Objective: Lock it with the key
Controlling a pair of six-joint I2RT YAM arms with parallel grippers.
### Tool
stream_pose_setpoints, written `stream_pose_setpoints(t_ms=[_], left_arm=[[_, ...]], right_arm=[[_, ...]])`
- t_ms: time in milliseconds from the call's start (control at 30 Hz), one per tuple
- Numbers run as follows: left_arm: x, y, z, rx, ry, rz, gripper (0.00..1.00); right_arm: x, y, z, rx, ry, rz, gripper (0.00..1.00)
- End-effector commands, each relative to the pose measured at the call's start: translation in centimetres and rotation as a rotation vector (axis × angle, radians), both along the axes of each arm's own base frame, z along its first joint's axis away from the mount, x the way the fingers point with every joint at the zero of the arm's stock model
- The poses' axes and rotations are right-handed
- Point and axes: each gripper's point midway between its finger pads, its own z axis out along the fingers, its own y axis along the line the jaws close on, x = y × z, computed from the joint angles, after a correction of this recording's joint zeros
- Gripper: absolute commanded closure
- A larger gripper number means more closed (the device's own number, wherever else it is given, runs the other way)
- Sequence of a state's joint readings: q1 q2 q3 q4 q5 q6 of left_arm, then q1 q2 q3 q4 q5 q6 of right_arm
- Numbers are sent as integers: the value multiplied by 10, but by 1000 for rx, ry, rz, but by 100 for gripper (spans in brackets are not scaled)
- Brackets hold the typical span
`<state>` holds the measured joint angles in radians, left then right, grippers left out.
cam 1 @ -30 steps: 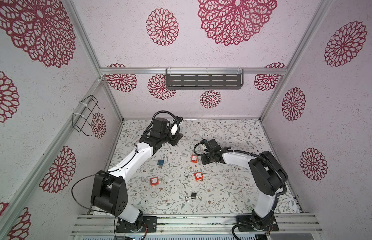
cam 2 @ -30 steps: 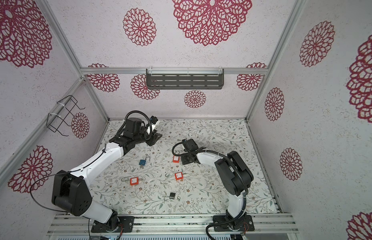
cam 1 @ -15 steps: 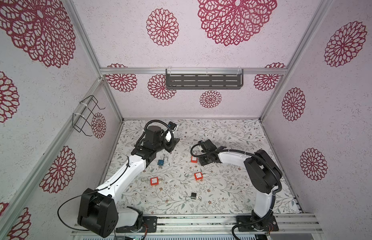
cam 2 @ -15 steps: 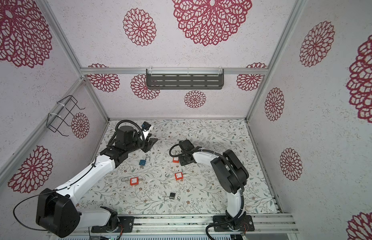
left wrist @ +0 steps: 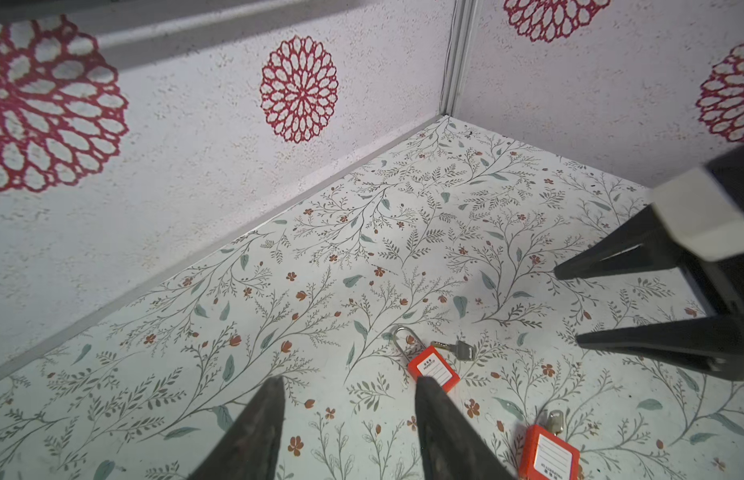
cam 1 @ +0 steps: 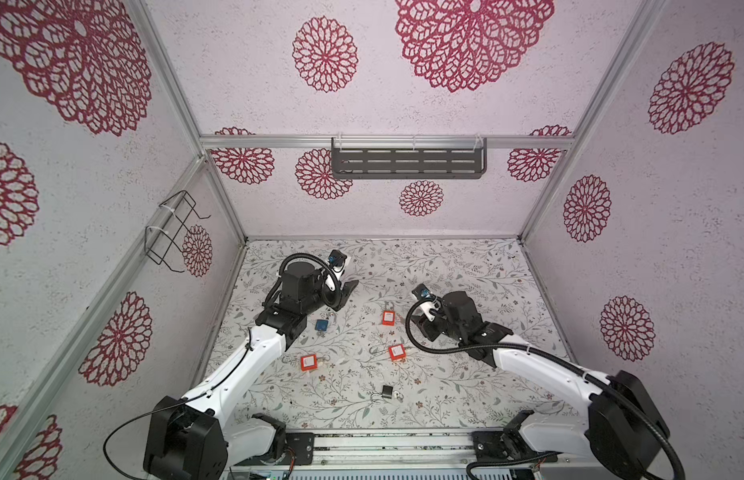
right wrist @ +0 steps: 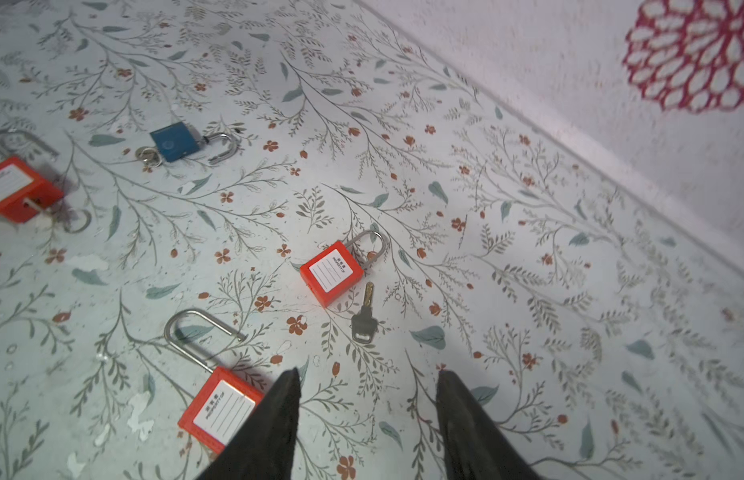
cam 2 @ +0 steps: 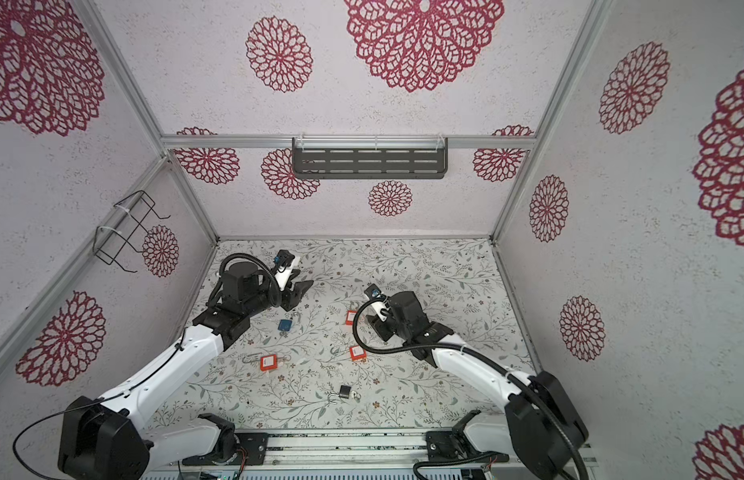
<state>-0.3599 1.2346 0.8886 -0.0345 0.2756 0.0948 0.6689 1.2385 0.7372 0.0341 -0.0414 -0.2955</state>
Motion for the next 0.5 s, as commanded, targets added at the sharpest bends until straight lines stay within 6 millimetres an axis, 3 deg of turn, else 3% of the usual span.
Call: stream_pose_setpoints(t_ms=[0,100,200,467], left_arm=[[1,1,13,-65,-24,13,38],[1,4,11,-79,-31,25,26],[4,8,6,-89,-35,52,1],[11,13,-11,-142,-24,76,3]], right_arm=[[-25,1,-33,-238,-18,266,42],[-35,4,-50,-313,27,378,40],[-42,11,-62,-334,57,469,38],[-43,36,-70,-303,91,610,29]])
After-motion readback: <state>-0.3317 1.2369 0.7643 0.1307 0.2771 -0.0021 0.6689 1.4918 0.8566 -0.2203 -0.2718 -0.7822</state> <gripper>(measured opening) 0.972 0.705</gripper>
